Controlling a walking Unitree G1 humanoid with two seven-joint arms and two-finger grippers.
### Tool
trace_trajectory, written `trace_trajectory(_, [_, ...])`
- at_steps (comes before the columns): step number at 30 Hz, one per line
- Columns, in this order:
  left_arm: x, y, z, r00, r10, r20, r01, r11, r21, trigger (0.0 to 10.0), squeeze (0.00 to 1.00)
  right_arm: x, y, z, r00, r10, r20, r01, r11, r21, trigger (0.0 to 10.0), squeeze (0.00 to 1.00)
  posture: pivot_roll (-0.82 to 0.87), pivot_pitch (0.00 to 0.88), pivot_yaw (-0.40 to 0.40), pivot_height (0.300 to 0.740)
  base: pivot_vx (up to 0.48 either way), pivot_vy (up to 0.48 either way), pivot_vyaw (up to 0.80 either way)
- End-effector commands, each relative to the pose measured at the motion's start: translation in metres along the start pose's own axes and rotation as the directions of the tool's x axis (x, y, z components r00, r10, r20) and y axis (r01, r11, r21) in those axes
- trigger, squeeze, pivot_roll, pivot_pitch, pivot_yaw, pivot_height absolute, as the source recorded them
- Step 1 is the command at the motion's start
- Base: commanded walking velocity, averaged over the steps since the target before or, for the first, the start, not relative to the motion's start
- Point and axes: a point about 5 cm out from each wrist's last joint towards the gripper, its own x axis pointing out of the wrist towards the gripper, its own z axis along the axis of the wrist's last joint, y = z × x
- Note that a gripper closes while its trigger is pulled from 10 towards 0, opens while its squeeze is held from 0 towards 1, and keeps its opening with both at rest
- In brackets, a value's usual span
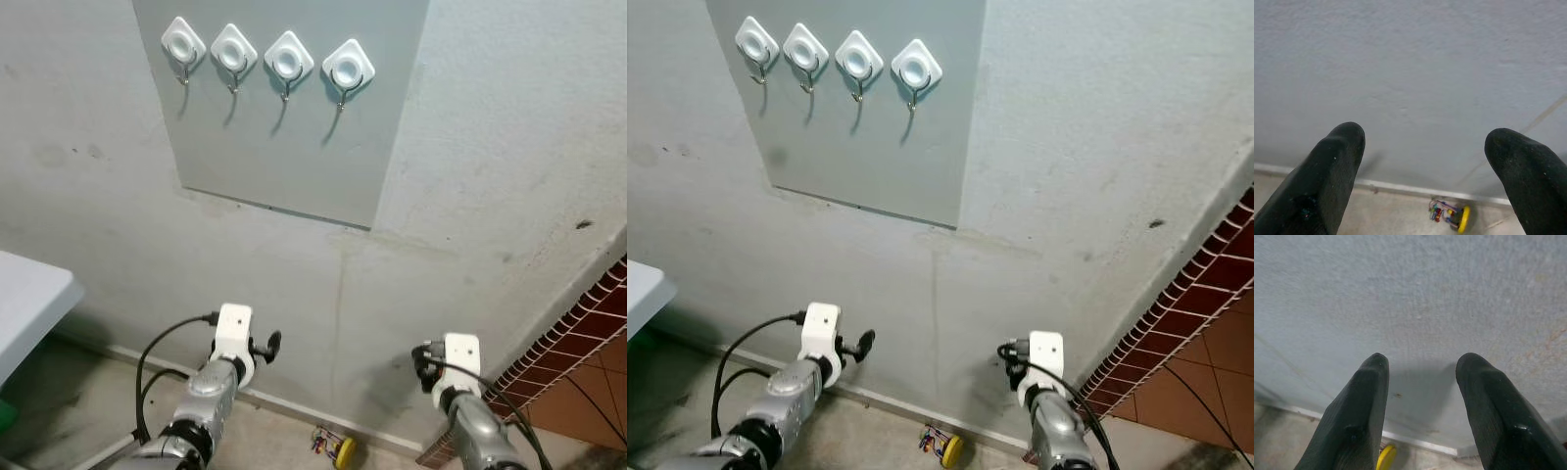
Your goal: Hang keys on a hook
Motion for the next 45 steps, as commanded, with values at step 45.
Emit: trace_trajectory(45, [-0.044, 0.006, -0.074, 0.995, -0.081, -0.056, 0.088, 0.989, 0.117, 10.0, 0.00, -0.047, 0.006, -0.069, 0.995, 0.053, -0.082, -0.058, 0.997, -0.055, 10.0, 0.00, 0.03, 0.000, -0.029, 0.692, 0.000, 0.000, 0.16])
